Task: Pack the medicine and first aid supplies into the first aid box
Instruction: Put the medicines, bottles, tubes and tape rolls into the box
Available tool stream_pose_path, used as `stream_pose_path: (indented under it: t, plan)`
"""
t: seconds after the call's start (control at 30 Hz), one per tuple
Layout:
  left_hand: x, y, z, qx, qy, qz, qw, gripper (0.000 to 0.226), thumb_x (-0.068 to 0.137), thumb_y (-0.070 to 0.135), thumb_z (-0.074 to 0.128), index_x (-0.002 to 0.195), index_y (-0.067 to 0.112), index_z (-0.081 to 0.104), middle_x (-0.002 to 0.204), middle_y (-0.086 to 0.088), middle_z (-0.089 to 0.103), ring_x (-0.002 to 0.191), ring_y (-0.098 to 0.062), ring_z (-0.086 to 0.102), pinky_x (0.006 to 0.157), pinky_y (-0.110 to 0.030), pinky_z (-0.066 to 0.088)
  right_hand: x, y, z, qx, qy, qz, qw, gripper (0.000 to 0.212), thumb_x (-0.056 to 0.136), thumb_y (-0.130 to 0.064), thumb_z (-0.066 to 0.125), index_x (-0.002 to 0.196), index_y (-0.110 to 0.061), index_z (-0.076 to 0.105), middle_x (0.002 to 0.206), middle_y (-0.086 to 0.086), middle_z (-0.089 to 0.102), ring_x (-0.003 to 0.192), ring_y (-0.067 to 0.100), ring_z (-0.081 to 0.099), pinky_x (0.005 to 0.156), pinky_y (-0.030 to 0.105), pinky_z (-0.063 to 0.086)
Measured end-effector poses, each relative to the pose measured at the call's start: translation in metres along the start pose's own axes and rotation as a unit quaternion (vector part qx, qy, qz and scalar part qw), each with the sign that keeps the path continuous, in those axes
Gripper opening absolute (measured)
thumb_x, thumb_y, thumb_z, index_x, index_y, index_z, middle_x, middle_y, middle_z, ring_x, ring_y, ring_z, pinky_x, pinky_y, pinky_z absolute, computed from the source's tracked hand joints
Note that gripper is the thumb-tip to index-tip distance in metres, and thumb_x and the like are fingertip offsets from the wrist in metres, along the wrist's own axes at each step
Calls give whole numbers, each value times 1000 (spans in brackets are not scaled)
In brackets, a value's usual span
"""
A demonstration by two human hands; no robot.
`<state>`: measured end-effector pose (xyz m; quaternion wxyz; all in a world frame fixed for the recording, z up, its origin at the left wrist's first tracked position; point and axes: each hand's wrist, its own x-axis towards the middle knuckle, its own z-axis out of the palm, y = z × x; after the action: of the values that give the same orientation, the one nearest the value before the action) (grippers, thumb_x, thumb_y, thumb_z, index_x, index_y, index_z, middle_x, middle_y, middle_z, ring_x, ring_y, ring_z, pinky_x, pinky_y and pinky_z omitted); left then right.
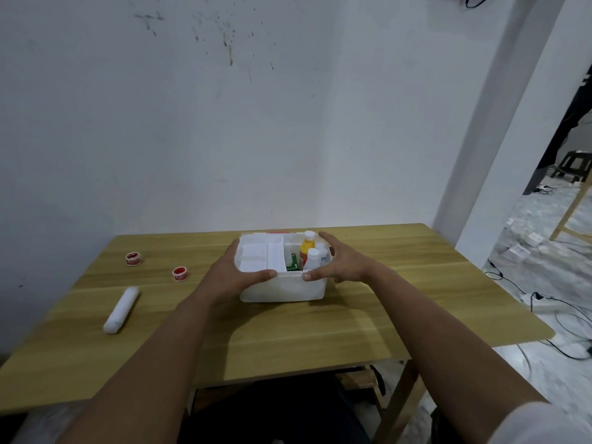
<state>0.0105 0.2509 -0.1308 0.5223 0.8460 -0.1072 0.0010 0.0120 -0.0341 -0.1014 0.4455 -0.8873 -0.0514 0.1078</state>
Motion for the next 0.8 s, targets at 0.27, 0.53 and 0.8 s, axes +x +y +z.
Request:
stream_pose_path:
  t: [0.27,0.53,0.8]
  plan:
    - [-10,-3,-36,-7,101,-76,992,98,72,83,62,153,34,41,142,17,50,124,-14,53,96,-36,47,13,14,-4,-25,5,9,1000,130,62,-46,96,161,-41,11,146,-8,43,121,21,51,75,38,61]
    - [-23,-60,-137,426,181,-210,861,50,86,39,66,134,26,62,135,-4,59,125,-30,52,91,-42,48,12,15,-5,-19,-11,-8,1000,138,51,-55,97,160,-43,13,146,-4,48,117,20,56,70,35,61]
    - [-27,-87,-164,335,116,-317,880,24,74,29,76,87,12,65,97,-10,68,85,-26,65,66,-34,52,5,5,-4,-8,-16,-14,1000,137,49,-54,98,159,-44,16,117,-25,52,104,9,58,73,38,61]
